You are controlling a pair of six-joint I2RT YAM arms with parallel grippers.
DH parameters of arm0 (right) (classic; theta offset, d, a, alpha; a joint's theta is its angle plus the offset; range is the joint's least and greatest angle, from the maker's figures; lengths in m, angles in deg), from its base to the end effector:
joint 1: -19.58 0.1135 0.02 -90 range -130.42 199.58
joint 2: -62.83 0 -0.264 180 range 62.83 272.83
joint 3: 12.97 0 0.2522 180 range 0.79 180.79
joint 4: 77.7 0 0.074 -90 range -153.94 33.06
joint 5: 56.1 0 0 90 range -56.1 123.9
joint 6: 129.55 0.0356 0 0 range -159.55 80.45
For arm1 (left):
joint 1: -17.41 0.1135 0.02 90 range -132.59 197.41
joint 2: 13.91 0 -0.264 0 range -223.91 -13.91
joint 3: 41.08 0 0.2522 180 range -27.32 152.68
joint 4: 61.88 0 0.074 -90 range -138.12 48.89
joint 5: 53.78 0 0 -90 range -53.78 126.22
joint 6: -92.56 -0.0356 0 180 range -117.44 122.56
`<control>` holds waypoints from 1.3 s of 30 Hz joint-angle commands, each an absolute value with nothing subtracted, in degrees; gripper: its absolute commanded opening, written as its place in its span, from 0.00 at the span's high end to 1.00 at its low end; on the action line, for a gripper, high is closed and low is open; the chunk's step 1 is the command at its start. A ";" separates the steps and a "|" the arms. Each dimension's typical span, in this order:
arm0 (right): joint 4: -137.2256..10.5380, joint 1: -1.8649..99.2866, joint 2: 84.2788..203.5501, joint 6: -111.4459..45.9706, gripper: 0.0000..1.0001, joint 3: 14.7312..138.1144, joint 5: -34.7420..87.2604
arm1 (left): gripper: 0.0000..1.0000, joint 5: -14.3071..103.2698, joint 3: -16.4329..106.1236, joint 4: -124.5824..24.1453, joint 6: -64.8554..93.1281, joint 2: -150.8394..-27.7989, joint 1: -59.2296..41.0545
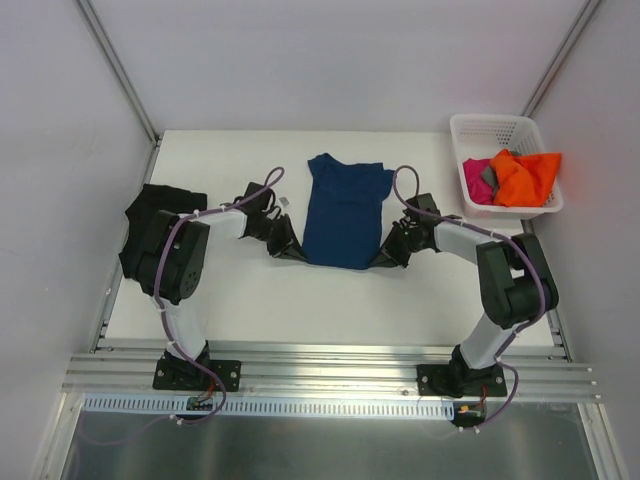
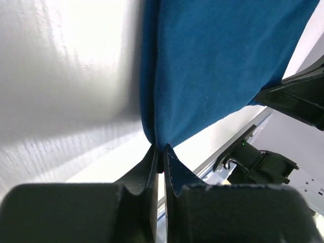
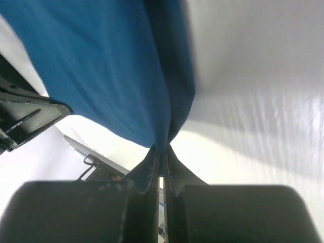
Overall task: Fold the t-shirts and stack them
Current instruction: Fold the tshirt
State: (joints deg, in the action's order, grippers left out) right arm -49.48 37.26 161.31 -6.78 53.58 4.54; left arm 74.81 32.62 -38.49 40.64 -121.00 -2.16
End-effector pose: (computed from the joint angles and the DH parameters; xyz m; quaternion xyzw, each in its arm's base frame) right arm 0.3046 0.1154 0.1501 0.0580 0.9352 0.3277 0.1210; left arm 0.3355 -0.1428 0.1419 -0.0522 0.9079 -0.4075 0.0837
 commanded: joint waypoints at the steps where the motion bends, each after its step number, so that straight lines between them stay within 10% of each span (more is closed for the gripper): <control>1: -47.51 37.60 155.39 -8.70 1.00 55.37 3.93 | 1.00 76.21 32.27 -38.45 40.53 -116.49 -2.72; 23: -37.66 38.48 137.63 -16.70 1.00 58.70 6.56 | 1.00 73.40 32.96 -34.76 33.68 -96.44 -4.65; 39: -44.95 30.05 152.56 -14.77 1.00 69.86 4.72 | 1.00 71.03 57.65 -34.32 29.37 -117.78 -3.07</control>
State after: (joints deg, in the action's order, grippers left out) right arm -41.68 31.38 149.55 -15.08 65.61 5.80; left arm 72.08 52.14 -33.98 31.75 -115.21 -4.06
